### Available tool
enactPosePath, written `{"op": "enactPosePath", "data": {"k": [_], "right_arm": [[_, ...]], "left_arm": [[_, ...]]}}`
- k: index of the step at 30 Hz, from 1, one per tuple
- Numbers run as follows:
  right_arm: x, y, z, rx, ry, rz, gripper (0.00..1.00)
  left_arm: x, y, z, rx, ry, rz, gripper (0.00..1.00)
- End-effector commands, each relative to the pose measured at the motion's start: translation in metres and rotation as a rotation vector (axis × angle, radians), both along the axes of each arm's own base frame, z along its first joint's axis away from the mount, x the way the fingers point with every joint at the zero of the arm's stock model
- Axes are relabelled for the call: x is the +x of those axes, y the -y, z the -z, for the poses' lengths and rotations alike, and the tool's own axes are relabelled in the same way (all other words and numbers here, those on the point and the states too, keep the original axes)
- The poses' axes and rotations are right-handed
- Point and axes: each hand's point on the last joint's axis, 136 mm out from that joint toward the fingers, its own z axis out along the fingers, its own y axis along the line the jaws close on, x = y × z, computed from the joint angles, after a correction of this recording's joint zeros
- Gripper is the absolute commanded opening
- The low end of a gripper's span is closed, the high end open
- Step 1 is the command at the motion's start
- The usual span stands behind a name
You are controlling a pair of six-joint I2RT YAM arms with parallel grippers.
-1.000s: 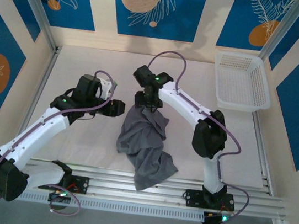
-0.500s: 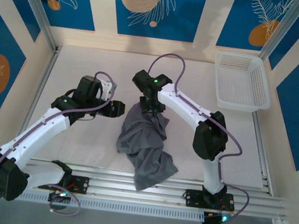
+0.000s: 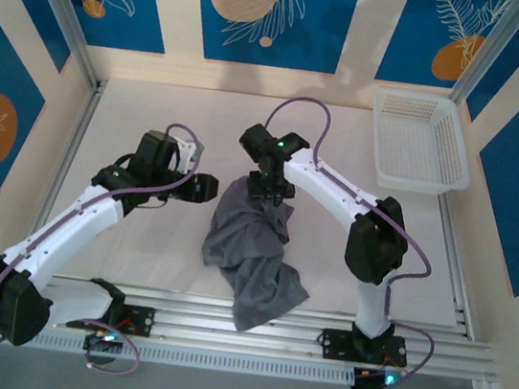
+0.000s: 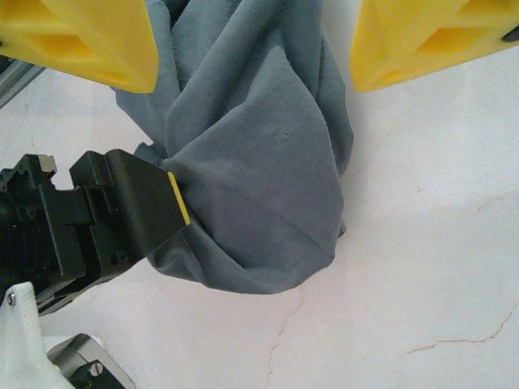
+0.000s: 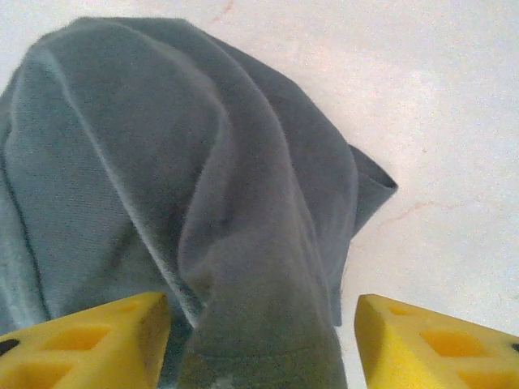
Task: Fold the inside-out t-shirt
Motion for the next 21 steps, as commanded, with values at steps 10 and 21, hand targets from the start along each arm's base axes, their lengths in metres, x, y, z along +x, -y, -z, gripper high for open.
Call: {"op": "enactPosePath", "data": {"k": [10, 21], "right_arm": [[0.018, 0.028, -0.019, -0.092, 0.090, 0.038, 0.59], [0.009, 0.019, -0.012, 0.101, -0.025, 0.057, 0.51]], "left_arm": [[0.001, 0.007, -0.001, -0.031, -0.018, 0.014, 0.64], [0.003, 0.006, 0.002, -0.025, -0.025, 0.006, 0.64]]}}
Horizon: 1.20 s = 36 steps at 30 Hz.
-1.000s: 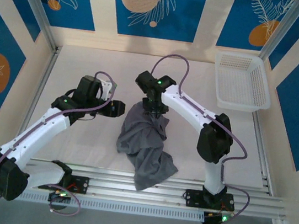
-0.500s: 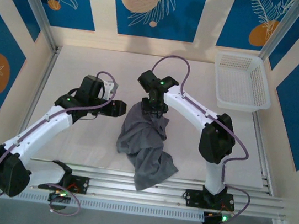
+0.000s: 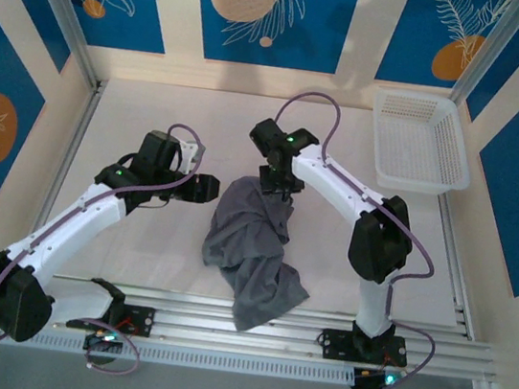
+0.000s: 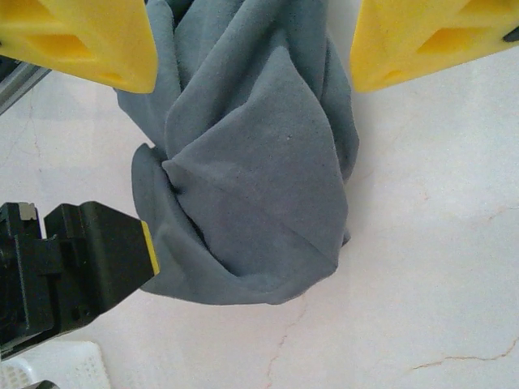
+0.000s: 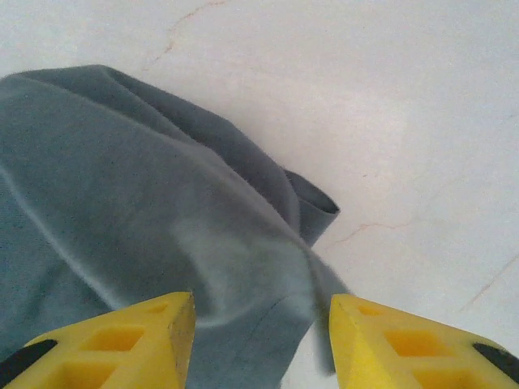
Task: Fold the inside-out t-shirt
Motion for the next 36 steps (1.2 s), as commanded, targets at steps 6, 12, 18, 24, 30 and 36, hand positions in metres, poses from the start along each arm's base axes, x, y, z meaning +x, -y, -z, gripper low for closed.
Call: {"op": "enactPosePath", "data": {"k": [6, 12, 18, 24, 30, 36], "right_arm": [[-0.010, -0.012, 0.008, 0.307, -0.117, 0.048, 0.56], [0.003, 0.010, 0.001, 0.308, -0.021, 0.017, 0.59], [0.029, 0.025, 0.005, 0.614, 0.022, 0.018, 0.62], [0.052, 0.021, 0.025, 0.786, 0.046, -0.019, 0.61], [0.059, 0.027, 0.051, 0.833, 0.081, 0.019, 0.61], [0.047, 0.023, 0.067, 0.926, 0.103, 0.015, 0.61]], "left_arm": [[0.002, 0.003, -0.003, -0.015, -0.001, 0.004, 0.64], [0.002, 0.004, -0.002, -0.015, -0.009, 0.004, 0.64], [-0.007, 0.016, -0.001, -0.066, -0.053, 0.062, 0.64], [-0.018, 0.024, -0.010, -0.110, -0.053, 0.128, 0.65], [-0.023, 0.023, -0.023, -0.137, -0.013, 0.129, 0.66], [-0.012, 0.019, -0.032, -0.135, 0.001, 0.063, 0.67]]}}
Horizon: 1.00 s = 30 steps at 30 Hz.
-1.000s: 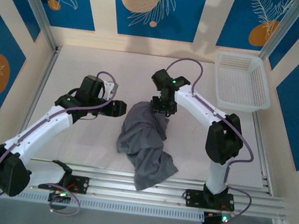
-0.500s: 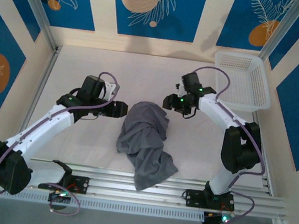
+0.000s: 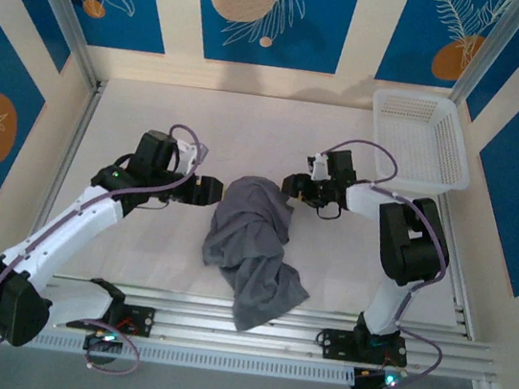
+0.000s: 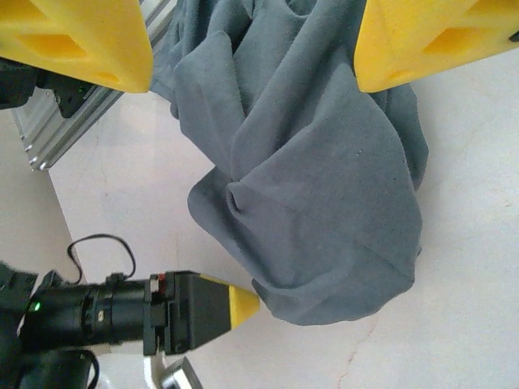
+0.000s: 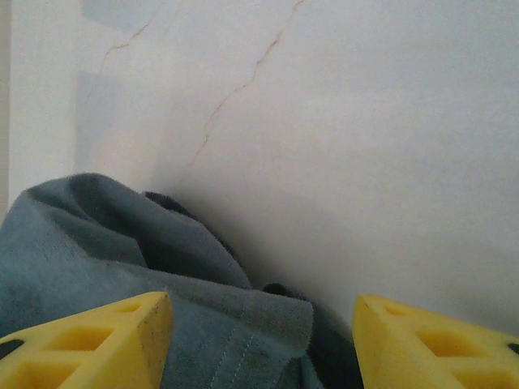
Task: Fold the inside-out t-shirt
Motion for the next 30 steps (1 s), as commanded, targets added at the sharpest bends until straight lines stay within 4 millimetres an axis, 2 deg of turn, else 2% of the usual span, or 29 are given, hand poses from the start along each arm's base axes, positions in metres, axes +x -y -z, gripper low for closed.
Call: {"op": "enactPosePath", "data": {"k": [1, 7, 12, 13, 17, 20, 22, 25, 28, 30], "right_arm": [[0.004, -0.012, -0.008, 0.123, 0.067, -0.031, 0.61], [0.003, -0.023, 0.005, 0.174, 0.071, -0.092, 0.62], [-0.004, -0.033, 0.006, 0.244, 0.064, -0.146, 0.55], [-0.005, -0.034, 0.004, 0.250, 0.066, -0.151, 0.52], [-0.004, -0.033, 0.003, 0.249, 0.056, -0.138, 0.25], [-0.002, -0.029, -0.002, 0.232, 0.063, -0.114, 0.13], [-0.002, -0.027, -0.013, 0.220, 0.081, -0.103, 0.06], [0.001, -0.015, -0.045, 0.187, 0.149, -0.053, 0.00], [0.003, 0.003, -0.103, 0.154, 0.261, 0.038, 0.00], [0.004, 0.019, -0.148, 0.097, 0.339, 0.122, 0.00]], "left_arm": [[0.007, 0.002, -0.016, -0.024, 0.026, -0.033, 0.67], [0.014, 0.005, -0.017, -0.050, 0.004, -0.065, 0.67], [0.014, 0.004, -0.020, -0.048, 0.005, -0.076, 0.67], [0.013, 0.004, -0.018, -0.042, 0.002, -0.079, 0.67], [0.012, 0.002, -0.014, -0.032, -0.008, -0.083, 0.68], [0.011, 0.001, -0.011, -0.022, -0.014, -0.086, 0.68], [0.009, 0.001, -0.011, -0.019, -0.016, -0.084, 0.68], [0.002, 0.000, -0.012, -0.021, -0.020, -0.084, 0.68], [-0.017, 0.016, -0.018, -0.024, 0.004, -0.040, 0.67], [-0.037, 0.037, -0.012, 0.011, 0.005, 0.005, 0.67]]}}
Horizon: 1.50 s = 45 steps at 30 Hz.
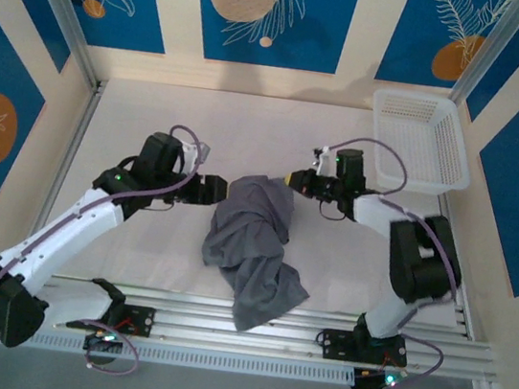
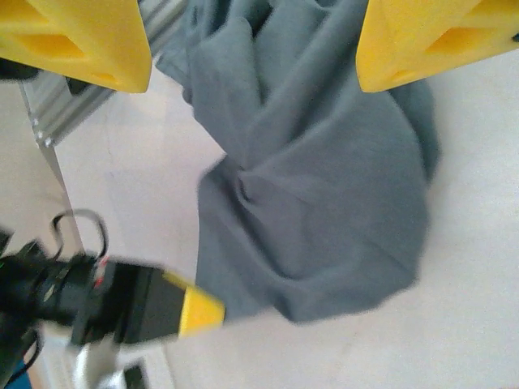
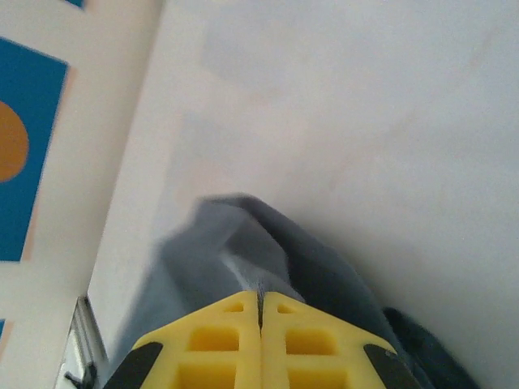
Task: Fold the inside-out t-shirt
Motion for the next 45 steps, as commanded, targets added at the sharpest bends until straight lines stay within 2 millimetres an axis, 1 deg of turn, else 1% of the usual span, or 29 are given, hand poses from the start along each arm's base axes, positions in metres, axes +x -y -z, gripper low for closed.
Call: {"op": "enactPosePath", "data": {"k": [1, 3, 4, 5, 7, 9, 10, 12, 14, 15, 16, 17, 18, 19, 20, 22, 24, 25, 28, 30, 32, 33, 36, 38, 39, 41, 43, 44, 45], "right_arm": [[0.005, 0.028, -0.068, -0.068, 0.116, 0.157, 0.00], [0.005, 0.040, -0.094, -0.091, 0.133, 0.222, 0.00], [0.004, 0.043, -0.103, -0.095, 0.137, 0.237, 0.00], [0.003, 0.046, -0.111, -0.100, 0.137, 0.256, 0.00], [0.000, 0.051, -0.124, -0.102, 0.134, 0.292, 0.00], [-0.004, 0.056, -0.136, -0.100, 0.143, 0.317, 0.00], [-0.005, 0.057, -0.141, -0.097, 0.148, 0.327, 0.00], [-0.010, 0.060, -0.151, -0.091, 0.165, 0.335, 0.00], [-0.013, 0.060, -0.158, -0.095, 0.175, 0.333, 0.00], [-0.015, 0.061, -0.161, -0.103, 0.177, 0.332, 0.00], [-0.016, 0.063, -0.162, -0.112, 0.172, 0.340, 0.00], [-0.017, 0.066, -0.164, -0.119, 0.169, 0.350, 0.00], [-0.019, 0.070, -0.168, -0.128, 0.170, 0.364, 0.00], [-0.020, 0.075, -0.172, -0.137, 0.170, 0.388, 0.00], [-0.021, 0.082, -0.178, -0.146, 0.170, 0.428, 0.00], [-0.023, 0.104, -0.191, -0.158, 0.162, 0.544, 0.00], [-0.028, 0.134, -0.209, -0.154, 0.154, 0.694, 0.00], [-0.031, 0.144, -0.217, -0.142, 0.158, 0.742, 0.00], [-0.049, 0.176, -0.255, -0.097, 0.198, 0.891, 0.00], [-0.069, 0.197, -0.285, -0.072, 0.224, 1.008, 0.00], [-0.093, 0.210, -0.320, -0.006, 0.276, 1.081, 0.00], [-0.105, 0.214, -0.340, 0.037, 0.321, 1.096, 0.00], [-0.140, 0.223, -0.390, 0.183, 0.444, 1.128, 0.00], [-0.162, 0.231, -0.412, 0.249, 0.499, 1.156, 0.00], [-0.170, 0.235, -0.421, 0.266, 0.527, 1.169, 0.00], [-0.180, 0.245, -0.428, 0.270, 0.560, 1.214, 0.00], [-0.172, 0.251, -0.423, 0.223, 0.546, 1.259, 0.00], [-0.163, 0.251, -0.415, 0.176, 0.516, 1.268, 0.00], [-0.149, 0.248, -0.404, 0.119, 0.473, 1.262, 0.00]], "left_arm": [[-0.029, 0.022, 0.006, 0.034, -0.015, 0.026, 0.67], [-0.052, 0.049, 0.027, 0.072, -0.055, 0.079, 0.67], [-0.065, 0.062, 0.037, 0.099, -0.064, 0.113, 0.67], [-0.077, 0.074, 0.052, 0.149, -0.079, 0.136, 0.68], [-0.097, 0.089, 0.083, 0.259, -0.116, 0.163, 0.73], [-0.116, 0.103, 0.115, 0.386, -0.133, 0.225, 0.80], [-0.123, 0.106, 0.128, 0.454, -0.139, 0.245, 0.83], [-0.135, 0.106, 0.162, 0.600, -0.191, 0.277, 0.85], [-0.139, 0.103, 0.182, 0.703, -0.202, 0.284, 0.86], [-0.138, 0.101, 0.187, 0.741, -0.197, 0.280, 0.84], [-0.136, 0.099, 0.189, 0.762, -0.190, 0.275, 0.77], [-0.133, 0.098, 0.188, 0.773, -0.172, 0.266, 0.56], [-0.128, 0.098, 0.181, 0.774, -0.141, 0.260, 0.20], [-0.124, 0.096, 0.172, 0.774, -0.113, 0.254, 0.00], [-0.117, 0.095, 0.157, 0.761, -0.079, 0.255, 0.00], [-0.104, 0.090, 0.122, 0.718, -0.026, 0.270, 0.00], [-0.085, 0.073, 0.079, 0.645, 0.024, 0.270, 0.00], [-0.076, 0.062, 0.062, 0.604, 0.032, 0.266, 0.00], [-0.056, 0.031, 0.008, 0.390, 0.044, 0.280, 0.00], [-0.046, 0.012, -0.031, 0.287, 0.096, 0.277, 0.00], [-0.041, -0.003, -0.061, 0.254, 0.145, 0.271, 0.00], [-0.039, -0.008, -0.076, 0.246, 0.174, 0.269, 0.00], [-0.031, -0.021, -0.110, 0.224, 0.234, 0.236, 0.00], [-0.022, -0.031, -0.120, 0.221, 0.233, 0.191, 0.00], [-0.016, -0.036, -0.122, 0.223, 0.226, 0.165, 0.00], [-0.001, -0.046, -0.117, 0.221, 0.200, 0.122, 0.00], [0.015, -0.049, -0.103, 0.179, 0.141, 0.113, 0.00], [0.027, -0.049, -0.091, 0.153, 0.110, 0.111, 0.00], [0.040, -0.050, -0.075, 0.139, 0.070, 0.106, 0.00]]}}
